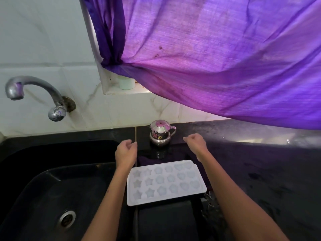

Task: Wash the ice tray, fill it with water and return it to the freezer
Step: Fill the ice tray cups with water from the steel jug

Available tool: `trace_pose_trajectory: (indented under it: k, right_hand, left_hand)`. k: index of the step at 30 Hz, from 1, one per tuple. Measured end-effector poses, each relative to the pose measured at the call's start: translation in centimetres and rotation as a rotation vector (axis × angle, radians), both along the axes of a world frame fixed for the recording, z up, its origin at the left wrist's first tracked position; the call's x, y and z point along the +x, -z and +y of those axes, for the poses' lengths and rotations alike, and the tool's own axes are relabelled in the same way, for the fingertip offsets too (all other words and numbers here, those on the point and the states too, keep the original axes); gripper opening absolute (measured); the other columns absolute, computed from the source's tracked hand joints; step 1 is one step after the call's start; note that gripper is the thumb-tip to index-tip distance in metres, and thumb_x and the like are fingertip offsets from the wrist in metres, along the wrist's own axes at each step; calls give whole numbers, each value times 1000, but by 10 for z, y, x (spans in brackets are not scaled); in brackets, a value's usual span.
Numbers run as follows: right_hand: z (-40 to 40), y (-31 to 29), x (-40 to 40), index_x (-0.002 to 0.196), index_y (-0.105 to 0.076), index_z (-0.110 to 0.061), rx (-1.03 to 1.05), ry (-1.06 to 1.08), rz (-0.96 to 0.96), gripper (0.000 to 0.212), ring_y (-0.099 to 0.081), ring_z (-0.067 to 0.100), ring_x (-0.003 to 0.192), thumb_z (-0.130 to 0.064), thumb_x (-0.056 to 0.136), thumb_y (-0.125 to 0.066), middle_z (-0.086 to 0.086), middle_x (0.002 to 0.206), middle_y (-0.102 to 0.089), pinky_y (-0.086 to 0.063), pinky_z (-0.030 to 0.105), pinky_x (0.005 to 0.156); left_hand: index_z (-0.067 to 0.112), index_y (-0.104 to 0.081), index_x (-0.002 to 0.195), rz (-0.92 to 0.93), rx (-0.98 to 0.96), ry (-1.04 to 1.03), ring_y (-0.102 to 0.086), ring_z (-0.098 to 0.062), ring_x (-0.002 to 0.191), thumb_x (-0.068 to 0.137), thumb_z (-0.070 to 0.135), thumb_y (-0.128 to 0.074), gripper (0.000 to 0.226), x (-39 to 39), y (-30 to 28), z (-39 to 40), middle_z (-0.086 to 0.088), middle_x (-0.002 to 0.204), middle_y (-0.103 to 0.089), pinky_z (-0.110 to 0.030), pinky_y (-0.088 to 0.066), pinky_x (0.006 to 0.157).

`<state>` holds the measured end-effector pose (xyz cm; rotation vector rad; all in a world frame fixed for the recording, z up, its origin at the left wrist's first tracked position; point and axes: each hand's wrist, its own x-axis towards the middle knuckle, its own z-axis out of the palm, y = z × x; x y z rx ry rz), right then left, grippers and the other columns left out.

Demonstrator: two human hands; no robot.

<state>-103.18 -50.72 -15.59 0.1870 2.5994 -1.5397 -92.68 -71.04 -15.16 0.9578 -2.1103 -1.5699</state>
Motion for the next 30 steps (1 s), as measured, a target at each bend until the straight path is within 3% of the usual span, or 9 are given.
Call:
trace_pose_trajectory:
  k: [1, 3, 7, 9, 12, 15, 20, 24, 30]
  right_hand:
    - [8, 5, 8, 69, -48, -9, 41, 1, 0, 25, -59, 27, 75, -20, 90, -57, 13, 76, -61, -48, 41, 78]
    - [23, 15, 25, 66, -40, -15, 114, 28, 13, 27, -46, 20, 61, -21, 88, -54, 3, 65, -46, -40, 35, 65]
    - [45, 36, 57, 88, -52, -16, 223, 112, -51, 11, -53, 26, 83, -27, 89, -51, 3, 87, -54, -37, 33, 66]
    - [50, 43, 69, 99, -55, -14, 230, 130, -64, 17, -53, 26, 89, -29, 92, -50, 3, 93, -53, -37, 31, 71]
    - [54, 49, 82, 101, -56, -14, 227, 133, -70, 22, -52, 24, 89, -32, 95, -47, 2, 95, -54, -38, 31, 73]
    - [54, 55, 88, 86, -55, -17, 200, 117, -77, 22, -57, 26, 88, -34, 95, -46, 2, 90, -56, -38, 31, 71]
    - [56, 55, 94, 59, -40, -21, 198, 106, -47, 36, -49, 21, 66, -27, 94, -44, -2, 66, -48, -35, 30, 55]
    - [54, 54, 99, 67, -50, -22, 203, 73, -59, 29, -52, 18, 68, -26, 95, -45, -5, 71, -54, -33, 27, 52]
    - [52, 56, 99, 89, -66, -23, 193, 57, -84, 25, -62, 26, 87, -28, 95, -42, 2, 91, -66, -40, 31, 65]
  left_hand:
    - [3, -54, 130, -22, -19, -2, -58, -27, 114, 93, 23, -59, 42, 11, 3, 0, -13, 124, -62, -34, -44, 96]
    - [3, -54, 130, -58, -53, -27, -57, -29, 115, 92, 24, -60, 44, 33, 8, 2, -14, 123, -63, -39, -45, 99]
    - [3, -59, 120, -120, -68, -85, -59, -31, 110, 90, 22, -62, 36, 65, 19, 15, -12, 112, -66, -40, -44, 94]
    - [10, -62, 91, -137, -75, -89, -60, -29, 88, 88, 18, -60, 9, 75, 23, 21, -7, 85, -63, -39, -47, 83]
    - [12, -49, 67, -168, -80, -100, -47, -18, 58, 87, 15, -56, 21, 83, 28, 27, -2, 63, -50, -32, -41, 60]
    - [13, -44, 59, -193, -85, -94, -42, -19, 54, 85, 13, -53, 27, 88, 32, 31, -1, 55, -43, -33, -40, 58]
    - [15, -42, 57, -195, -4, -99, -37, -18, 52, 83, 6, -49, 28, 92, 33, 34, 0, 55, -40, -27, -29, 50]
    - [16, -53, 64, -200, 60, -101, -50, -22, 65, 81, 1, -47, 24, 95, 35, 34, -3, 67, -54, -30, -41, 63]
    - [17, -58, 75, -156, 122, -78, -56, -17, 71, 86, -2, -50, 24, 100, 34, 33, 4, 71, -57, -30, -45, 72]
